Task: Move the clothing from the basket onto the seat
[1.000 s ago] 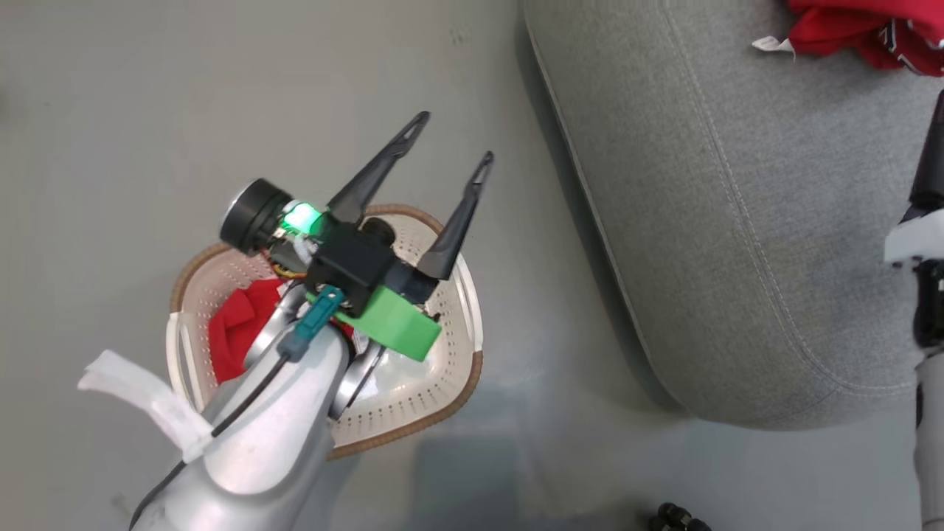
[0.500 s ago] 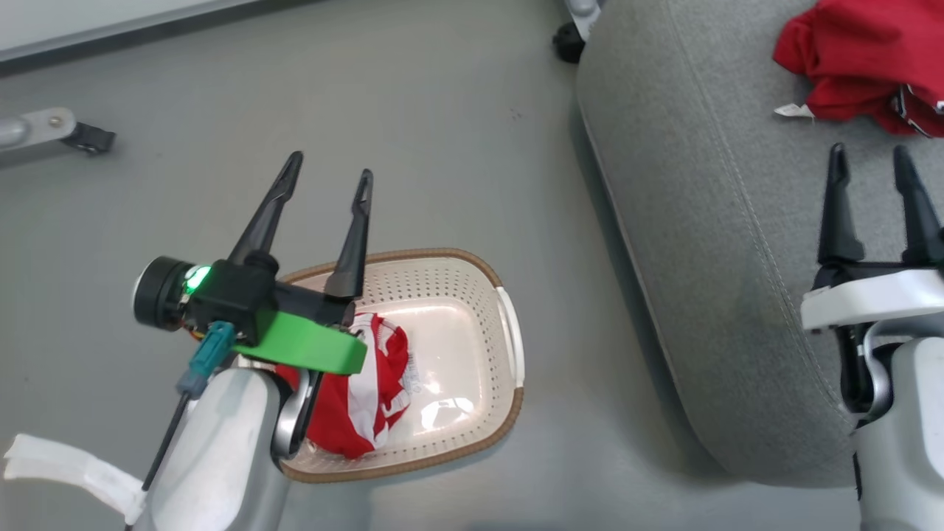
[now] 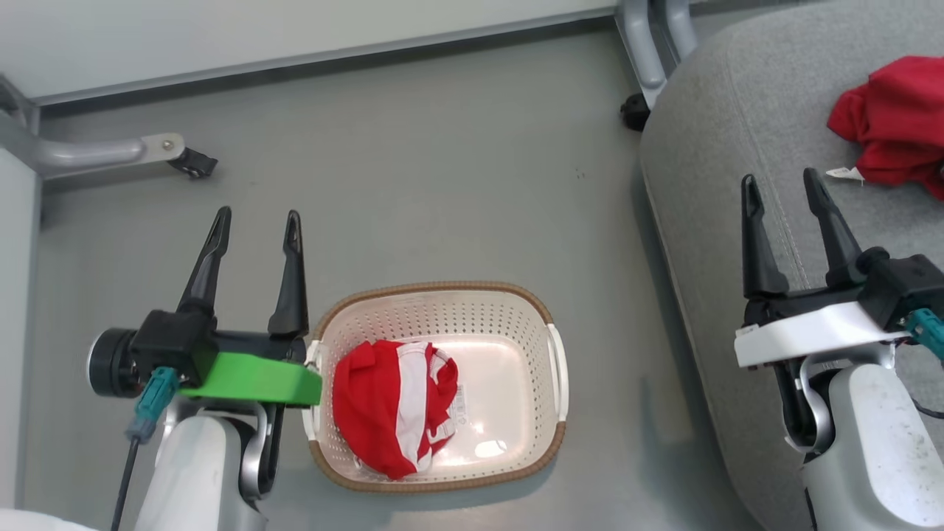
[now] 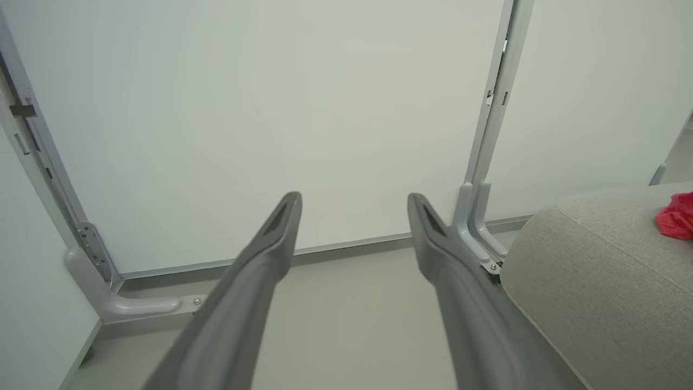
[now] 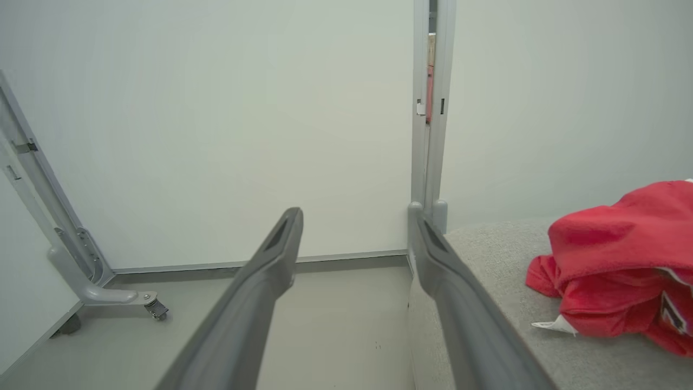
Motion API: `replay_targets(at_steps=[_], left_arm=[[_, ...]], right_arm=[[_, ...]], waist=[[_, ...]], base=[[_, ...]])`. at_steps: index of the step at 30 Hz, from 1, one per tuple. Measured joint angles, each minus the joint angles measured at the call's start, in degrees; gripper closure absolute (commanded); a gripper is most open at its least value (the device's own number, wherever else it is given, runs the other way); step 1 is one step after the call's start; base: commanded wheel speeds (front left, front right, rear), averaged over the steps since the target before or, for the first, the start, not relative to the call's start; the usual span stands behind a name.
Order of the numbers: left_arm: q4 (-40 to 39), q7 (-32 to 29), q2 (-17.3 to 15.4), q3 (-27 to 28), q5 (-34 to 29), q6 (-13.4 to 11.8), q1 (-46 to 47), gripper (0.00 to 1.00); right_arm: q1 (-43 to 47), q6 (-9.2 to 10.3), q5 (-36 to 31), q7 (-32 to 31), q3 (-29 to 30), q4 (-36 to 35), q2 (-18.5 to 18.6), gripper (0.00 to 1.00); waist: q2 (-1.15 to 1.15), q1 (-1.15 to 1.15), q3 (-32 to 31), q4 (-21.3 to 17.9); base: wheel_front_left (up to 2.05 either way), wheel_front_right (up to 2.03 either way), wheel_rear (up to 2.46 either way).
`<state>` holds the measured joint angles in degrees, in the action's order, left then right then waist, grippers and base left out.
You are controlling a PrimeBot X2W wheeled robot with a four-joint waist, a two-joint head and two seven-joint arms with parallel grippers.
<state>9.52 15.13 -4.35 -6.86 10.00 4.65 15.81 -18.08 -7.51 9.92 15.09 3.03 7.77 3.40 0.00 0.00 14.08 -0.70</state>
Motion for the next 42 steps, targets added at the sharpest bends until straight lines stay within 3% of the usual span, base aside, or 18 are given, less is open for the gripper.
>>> replay_targets(at_steps=[12, 29, 42], left_arm=[[-0.13, 0.0, 1.2, 3.86, -0.65, 0.92, -4.37, 0.0], [-0.73, 0.0, 1.43, 3.98, -0.38, 0.88, -8.66, 0.0], [-0.81, 0.0, 1.45, 3.61, -0.02, 0.54, -9.94, 0.0]], right_arm=[[5.5, 0.0, -0.89, 0.01, -2.13, -2.85, -0.55, 0.0], [13.74, 0.0, 0.29, 0.01, -3.2, -4.49, -0.58, 0.0], [15.23, 0.0, 0.11, 0.01, -3.44, -4.71, -0.58, 0.0]], waist=[[0.0, 0.0, -4.39, 2.49], [0.0, 0.0, -8.77, 3.07], [0.0, 0.0, -9.96, 3.29]], base=[[0.0, 0.0, 0.0], [0.0, 0.0, 0.0], [0.0, 0.0, 0.0]])
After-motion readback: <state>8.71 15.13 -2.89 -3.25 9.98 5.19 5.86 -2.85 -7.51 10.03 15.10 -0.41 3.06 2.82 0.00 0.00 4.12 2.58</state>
